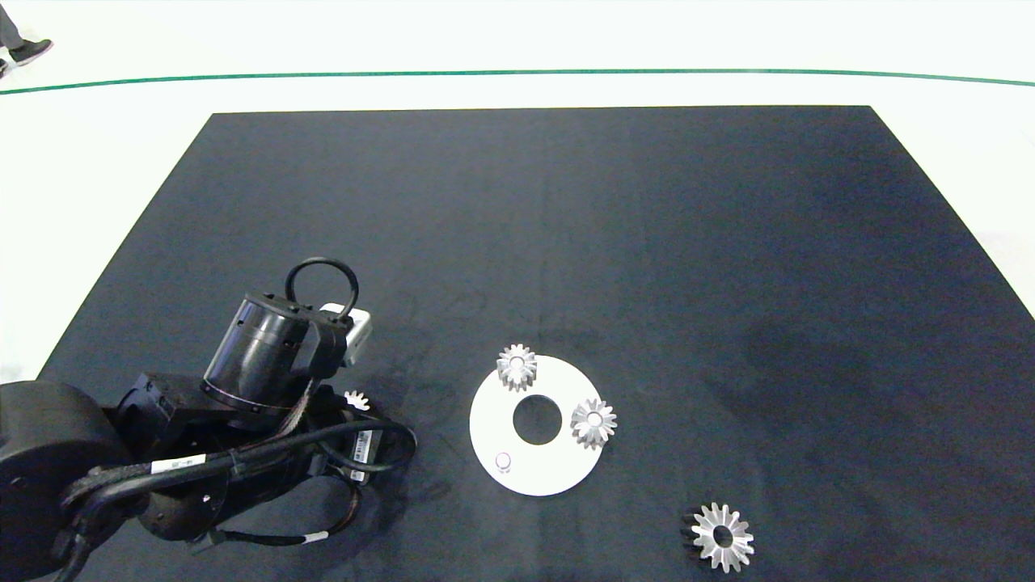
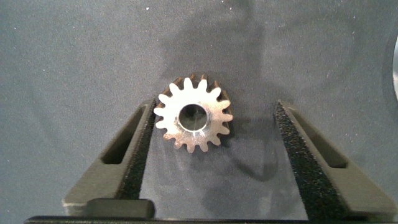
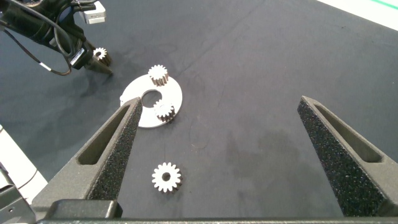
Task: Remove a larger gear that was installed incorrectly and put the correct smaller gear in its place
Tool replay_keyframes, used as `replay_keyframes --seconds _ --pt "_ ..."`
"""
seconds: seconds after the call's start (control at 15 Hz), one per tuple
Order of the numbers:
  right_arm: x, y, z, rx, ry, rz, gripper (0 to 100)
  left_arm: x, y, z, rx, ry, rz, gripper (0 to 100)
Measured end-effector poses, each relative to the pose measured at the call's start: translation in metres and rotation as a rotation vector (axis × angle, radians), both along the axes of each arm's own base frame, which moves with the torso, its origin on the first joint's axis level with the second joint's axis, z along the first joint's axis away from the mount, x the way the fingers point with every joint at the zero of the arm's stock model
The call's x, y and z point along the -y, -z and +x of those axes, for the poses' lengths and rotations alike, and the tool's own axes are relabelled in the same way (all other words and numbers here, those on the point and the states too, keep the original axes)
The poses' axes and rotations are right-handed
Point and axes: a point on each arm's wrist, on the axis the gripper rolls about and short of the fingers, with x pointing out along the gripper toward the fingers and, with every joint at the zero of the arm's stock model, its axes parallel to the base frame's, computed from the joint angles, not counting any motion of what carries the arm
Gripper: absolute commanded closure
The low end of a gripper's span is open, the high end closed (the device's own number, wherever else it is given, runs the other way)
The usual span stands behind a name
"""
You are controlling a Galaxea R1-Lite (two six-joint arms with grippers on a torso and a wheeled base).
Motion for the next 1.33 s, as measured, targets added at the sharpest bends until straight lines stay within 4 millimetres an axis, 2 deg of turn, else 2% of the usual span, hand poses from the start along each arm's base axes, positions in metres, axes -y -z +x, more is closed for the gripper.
replay_keyframes --seconds 0.33,0.67,1.33 --pt "0.0000 0.0001 0.0000 -0.001 0.000 0.000 0 -0.0001 -0.0003 -0.0005 0.001 -0.002 -0.004 40" --pt "-0.0002 0.0008 0.0001 -0.002 0.000 -0.002 0 -0.0004 0.0006 -0.0012 -0.005 -0.015 -0.018 46" --pt "-0.0006 0.0014 0.0005 -0.004 -0.001 -0.005 0 -0.0004 0.0009 -0.0016 -0.004 -0.015 -0.020 67"
